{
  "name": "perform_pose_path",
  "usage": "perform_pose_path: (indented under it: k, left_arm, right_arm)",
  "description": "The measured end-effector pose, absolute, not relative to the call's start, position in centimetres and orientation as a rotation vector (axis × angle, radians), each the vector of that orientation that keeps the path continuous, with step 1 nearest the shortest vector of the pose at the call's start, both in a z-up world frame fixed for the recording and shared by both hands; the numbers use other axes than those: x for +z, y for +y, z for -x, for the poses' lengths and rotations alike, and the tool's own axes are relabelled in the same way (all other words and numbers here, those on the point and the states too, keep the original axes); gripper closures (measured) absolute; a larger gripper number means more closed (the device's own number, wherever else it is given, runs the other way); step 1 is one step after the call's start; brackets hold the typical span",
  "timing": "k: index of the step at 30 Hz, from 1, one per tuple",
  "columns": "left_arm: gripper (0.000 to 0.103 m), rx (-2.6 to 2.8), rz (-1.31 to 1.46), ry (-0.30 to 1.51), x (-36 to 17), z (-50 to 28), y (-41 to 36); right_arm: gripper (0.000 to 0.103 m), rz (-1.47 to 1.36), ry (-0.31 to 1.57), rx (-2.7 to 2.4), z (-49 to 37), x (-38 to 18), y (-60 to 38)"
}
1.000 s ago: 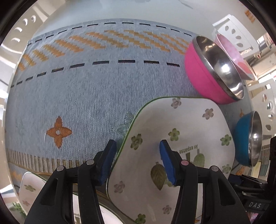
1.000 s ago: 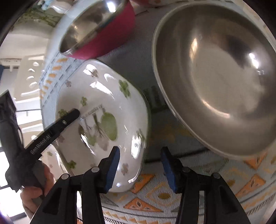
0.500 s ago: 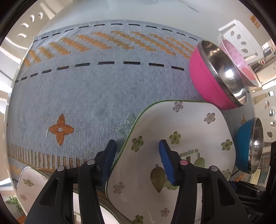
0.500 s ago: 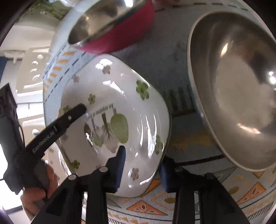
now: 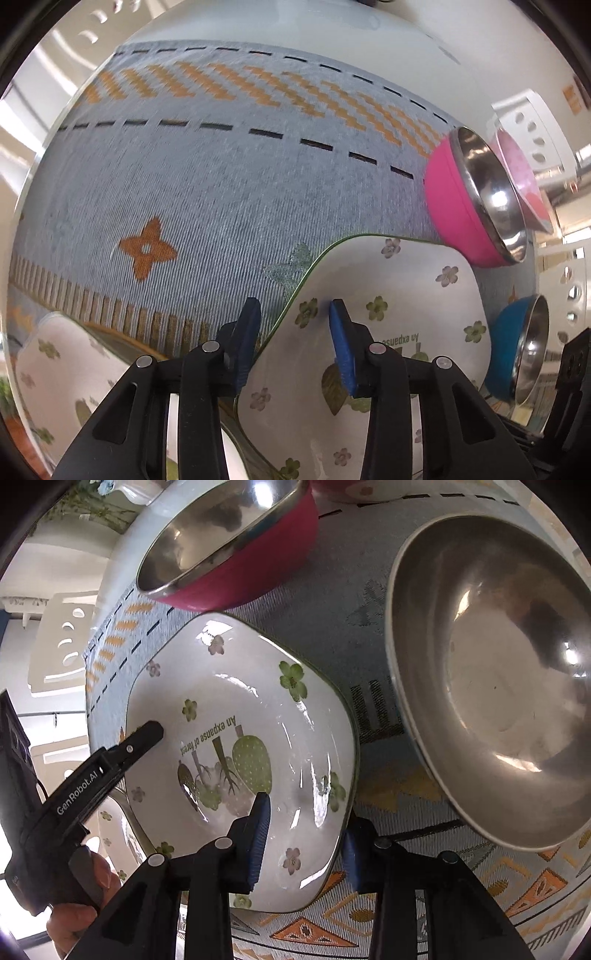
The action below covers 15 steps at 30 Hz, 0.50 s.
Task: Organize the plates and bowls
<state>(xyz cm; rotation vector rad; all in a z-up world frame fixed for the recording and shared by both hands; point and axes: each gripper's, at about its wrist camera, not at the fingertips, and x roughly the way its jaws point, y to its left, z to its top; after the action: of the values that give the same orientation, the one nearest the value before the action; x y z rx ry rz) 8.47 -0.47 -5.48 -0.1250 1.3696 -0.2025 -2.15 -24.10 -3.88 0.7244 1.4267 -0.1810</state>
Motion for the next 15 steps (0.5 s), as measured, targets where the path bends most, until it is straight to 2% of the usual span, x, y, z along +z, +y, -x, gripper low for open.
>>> perform_pose_path:
  k: [15]
  left_arm:
    - [0.068,-0.254,0.163,1.363,-3.9,-7.2,0.6]
  right_arm:
    - [0.067,-0.680,1.401,-0.137,2.4,-3.2,-25.1]
